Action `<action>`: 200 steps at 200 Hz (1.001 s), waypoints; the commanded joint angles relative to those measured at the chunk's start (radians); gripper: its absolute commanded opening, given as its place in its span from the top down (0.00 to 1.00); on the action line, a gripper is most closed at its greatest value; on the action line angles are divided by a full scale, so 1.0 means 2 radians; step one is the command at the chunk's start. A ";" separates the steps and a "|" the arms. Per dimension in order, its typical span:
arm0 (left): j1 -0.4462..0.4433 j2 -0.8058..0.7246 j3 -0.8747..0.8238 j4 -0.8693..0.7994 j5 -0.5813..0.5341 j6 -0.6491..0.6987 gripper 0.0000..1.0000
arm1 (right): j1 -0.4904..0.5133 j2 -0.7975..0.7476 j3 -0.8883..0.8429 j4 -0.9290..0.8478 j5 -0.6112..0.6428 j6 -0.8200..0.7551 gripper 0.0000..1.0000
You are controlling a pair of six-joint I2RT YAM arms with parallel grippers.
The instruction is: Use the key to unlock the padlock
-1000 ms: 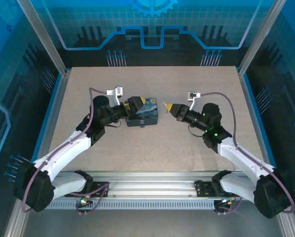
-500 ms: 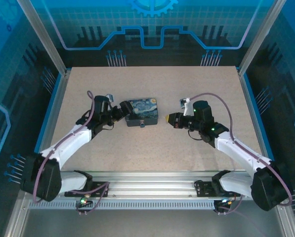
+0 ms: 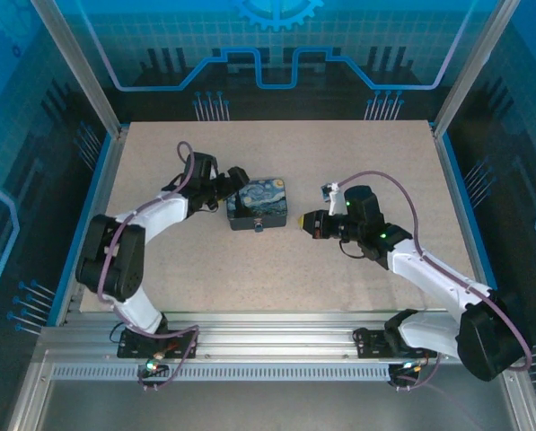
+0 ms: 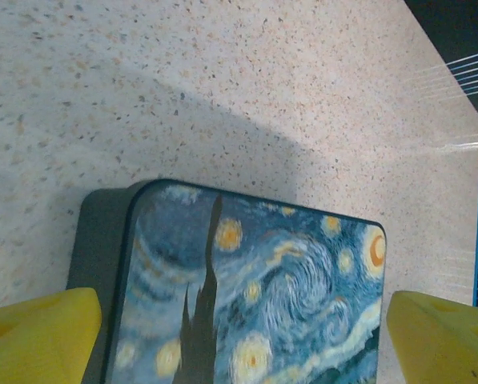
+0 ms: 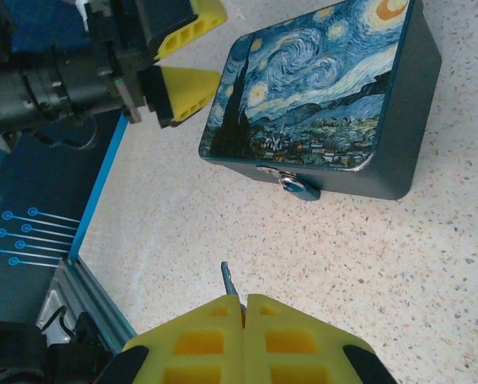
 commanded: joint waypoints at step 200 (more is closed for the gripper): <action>-0.029 -0.088 -0.088 0.039 0.042 -0.011 0.07 | -0.024 0.065 0.110 -0.102 0.064 -0.080 1.00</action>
